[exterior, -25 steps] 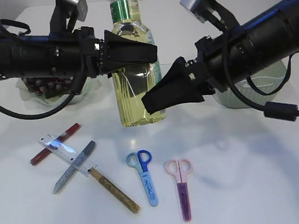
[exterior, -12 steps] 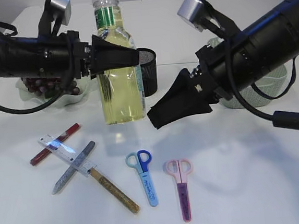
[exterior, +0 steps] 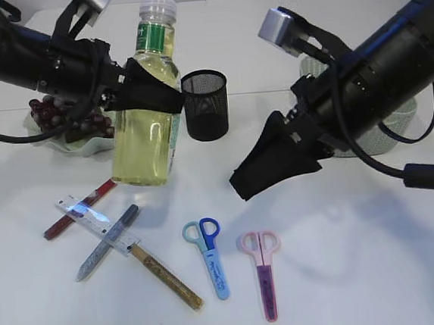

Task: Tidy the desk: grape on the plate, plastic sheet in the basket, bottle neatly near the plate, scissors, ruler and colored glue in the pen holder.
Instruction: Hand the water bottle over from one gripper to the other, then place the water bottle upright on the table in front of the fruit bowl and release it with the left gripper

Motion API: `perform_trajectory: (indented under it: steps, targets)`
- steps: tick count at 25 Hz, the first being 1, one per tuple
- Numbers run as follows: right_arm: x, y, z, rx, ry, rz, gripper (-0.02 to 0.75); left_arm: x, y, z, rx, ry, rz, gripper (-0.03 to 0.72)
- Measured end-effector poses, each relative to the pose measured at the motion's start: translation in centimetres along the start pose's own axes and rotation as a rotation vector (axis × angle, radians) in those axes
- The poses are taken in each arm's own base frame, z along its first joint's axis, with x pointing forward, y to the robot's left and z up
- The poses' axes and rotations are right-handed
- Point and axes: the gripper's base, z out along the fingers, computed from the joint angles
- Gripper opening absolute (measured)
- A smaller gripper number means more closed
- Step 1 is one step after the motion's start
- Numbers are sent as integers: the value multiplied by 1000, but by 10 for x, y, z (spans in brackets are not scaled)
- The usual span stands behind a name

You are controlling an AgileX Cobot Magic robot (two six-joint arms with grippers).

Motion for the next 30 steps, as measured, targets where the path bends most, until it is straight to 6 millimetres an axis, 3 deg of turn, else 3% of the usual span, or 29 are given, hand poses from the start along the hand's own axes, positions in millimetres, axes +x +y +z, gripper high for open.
perform_trajectory:
  steps: [7,17,30]
  targets:
    - [4,-4,-4,67,102,35,585,3,10,-9,-183,149,-115,454]
    - [-1,-12,-28,279,288,42,585,3,19,-23,-360,271,-246,453]
    - [1,-14,-30,308,312,60,585,-4,23,-61,-715,473,-434,453]
